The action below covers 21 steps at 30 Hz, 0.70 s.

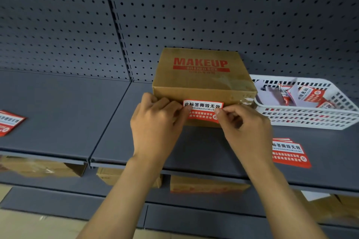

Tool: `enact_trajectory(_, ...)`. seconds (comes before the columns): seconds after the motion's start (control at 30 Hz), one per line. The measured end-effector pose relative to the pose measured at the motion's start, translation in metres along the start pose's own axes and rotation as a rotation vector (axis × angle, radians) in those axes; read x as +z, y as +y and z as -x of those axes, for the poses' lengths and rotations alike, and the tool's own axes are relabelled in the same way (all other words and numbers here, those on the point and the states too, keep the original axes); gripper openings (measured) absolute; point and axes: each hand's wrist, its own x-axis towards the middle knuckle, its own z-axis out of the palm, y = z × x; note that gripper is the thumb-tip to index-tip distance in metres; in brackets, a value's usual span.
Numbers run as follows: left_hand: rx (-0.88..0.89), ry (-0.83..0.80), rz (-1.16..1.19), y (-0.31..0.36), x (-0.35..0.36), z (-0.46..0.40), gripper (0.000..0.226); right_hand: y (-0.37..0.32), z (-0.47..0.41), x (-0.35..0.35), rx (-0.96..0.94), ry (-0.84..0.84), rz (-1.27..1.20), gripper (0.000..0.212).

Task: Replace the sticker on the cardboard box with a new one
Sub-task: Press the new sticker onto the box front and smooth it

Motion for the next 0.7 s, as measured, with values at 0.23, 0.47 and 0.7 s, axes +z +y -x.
enact_trajectory(0.23,0.002,0.017,-0.011,0.000,0.003,-0.002,0.040,-0.005,-0.001,0.004,0.036,0.059,-0.002,0.021)
enact_trajectory(0.47,0.018,0.011,-0.030,-0.001,0.003,-0.004,0.049,-0.009,-0.002,0.004,0.078,0.088,0.028,0.022)
enact_trajectory(0.7,0.007,-0.025,-0.020,-0.012,-0.002,-0.002,0.062,-0.008,0.001,-0.003,0.128,0.118,0.242,0.040)
